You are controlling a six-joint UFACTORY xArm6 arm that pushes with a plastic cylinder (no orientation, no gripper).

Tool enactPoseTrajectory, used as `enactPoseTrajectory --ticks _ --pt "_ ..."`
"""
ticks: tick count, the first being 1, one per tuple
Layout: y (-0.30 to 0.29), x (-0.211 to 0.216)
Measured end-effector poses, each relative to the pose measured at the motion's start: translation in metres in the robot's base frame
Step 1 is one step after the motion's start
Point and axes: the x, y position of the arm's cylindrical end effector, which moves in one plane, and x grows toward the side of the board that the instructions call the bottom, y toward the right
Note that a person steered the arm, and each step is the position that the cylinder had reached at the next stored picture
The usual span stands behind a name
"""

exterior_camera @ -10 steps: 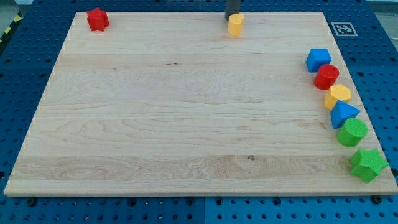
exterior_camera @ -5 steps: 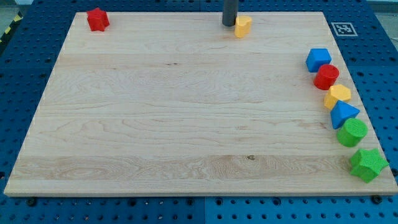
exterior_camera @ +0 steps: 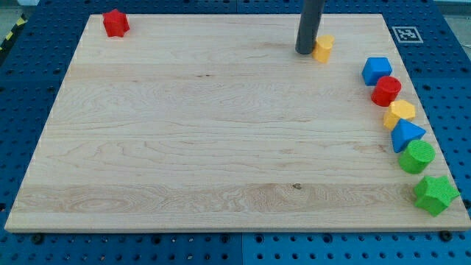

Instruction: Place the yellow heart towards the top of the blue cube

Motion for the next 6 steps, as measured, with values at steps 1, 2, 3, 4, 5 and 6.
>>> enactPoseTrajectory --ticks 1,2,3,4,5,6 --pt "0.021 0.001" --pt "0.038 0.012" --pt "0.039 0.021" --pt "0.052 0.021" --pt "0.074 0.021" --pt "0.079 0.021"
